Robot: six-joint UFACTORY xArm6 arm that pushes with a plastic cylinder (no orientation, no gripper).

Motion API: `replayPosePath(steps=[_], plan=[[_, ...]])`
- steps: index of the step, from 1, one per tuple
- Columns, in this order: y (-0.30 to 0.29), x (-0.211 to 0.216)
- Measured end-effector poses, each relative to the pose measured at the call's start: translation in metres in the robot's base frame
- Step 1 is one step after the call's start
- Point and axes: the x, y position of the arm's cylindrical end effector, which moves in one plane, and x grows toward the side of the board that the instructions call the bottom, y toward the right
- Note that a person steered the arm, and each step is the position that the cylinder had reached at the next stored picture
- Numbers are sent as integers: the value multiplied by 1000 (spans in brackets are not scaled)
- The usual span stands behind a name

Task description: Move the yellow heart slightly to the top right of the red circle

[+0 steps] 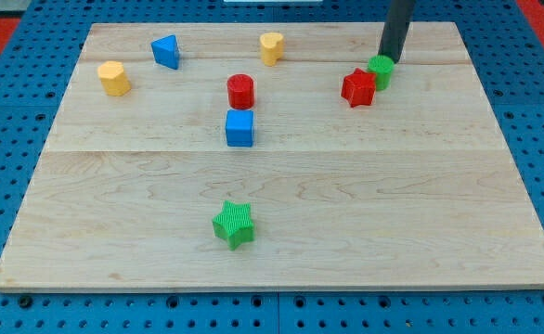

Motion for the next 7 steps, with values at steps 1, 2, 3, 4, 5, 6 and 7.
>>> replayPosePath(steps=[1, 2, 3, 4, 5, 6, 7], plan=[[-29, 26], [-16, 17], [-28, -29], [-88, -54], [-133, -69], [-145, -75], [-146, -56]])
